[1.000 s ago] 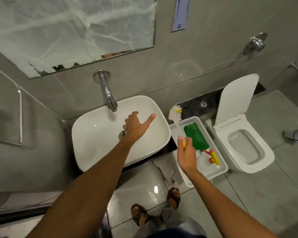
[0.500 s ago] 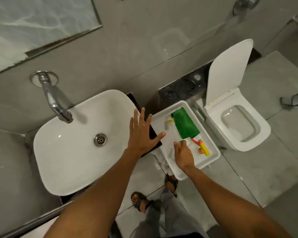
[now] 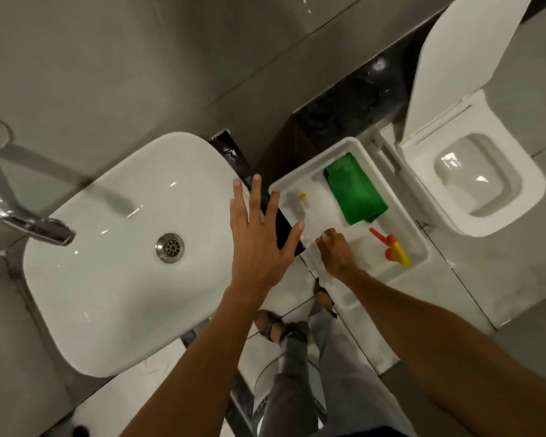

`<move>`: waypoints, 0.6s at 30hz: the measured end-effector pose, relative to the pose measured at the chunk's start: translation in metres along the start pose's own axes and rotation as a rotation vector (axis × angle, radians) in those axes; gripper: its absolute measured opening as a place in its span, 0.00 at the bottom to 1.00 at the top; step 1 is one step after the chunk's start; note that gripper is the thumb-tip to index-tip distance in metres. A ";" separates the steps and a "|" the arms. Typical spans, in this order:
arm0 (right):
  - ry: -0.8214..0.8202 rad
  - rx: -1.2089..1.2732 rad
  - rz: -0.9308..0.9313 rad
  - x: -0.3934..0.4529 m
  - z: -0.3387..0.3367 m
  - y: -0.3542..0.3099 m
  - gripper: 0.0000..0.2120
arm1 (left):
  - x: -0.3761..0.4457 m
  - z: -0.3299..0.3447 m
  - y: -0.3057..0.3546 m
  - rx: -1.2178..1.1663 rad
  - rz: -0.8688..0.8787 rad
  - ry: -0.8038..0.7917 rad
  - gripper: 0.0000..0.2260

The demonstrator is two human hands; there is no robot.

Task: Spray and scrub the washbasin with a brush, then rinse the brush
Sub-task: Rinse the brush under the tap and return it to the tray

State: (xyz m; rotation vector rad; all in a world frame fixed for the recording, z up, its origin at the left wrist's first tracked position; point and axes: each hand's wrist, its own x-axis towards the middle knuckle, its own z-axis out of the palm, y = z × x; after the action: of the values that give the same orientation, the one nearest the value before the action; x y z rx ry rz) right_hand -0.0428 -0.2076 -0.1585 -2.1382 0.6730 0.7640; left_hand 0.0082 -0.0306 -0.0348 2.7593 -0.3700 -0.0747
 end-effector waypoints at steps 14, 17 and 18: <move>0.040 -0.011 0.056 0.006 0.019 -0.009 0.22 | 0.001 0.007 -0.003 -0.037 0.006 0.041 0.28; 0.064 0.014 0.027 0.003 0.014 -0.014 0.23 | 0.001 0.005 -0.002 -0.053 -0.005 0.021 0.28; 0.063 0.019 0.015 0.001 0.011 -0.015 0.24 | 0.001 0.004 -0.001 -0.059 -0.009 0.019 0.28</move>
State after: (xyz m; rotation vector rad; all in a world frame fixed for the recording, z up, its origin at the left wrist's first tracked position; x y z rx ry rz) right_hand -0.0355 -0.1904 -0.1577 -2.1495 0.7271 0.6980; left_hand 0.0091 -0.0312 -0.0384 2.7018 -0.3448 -0.0611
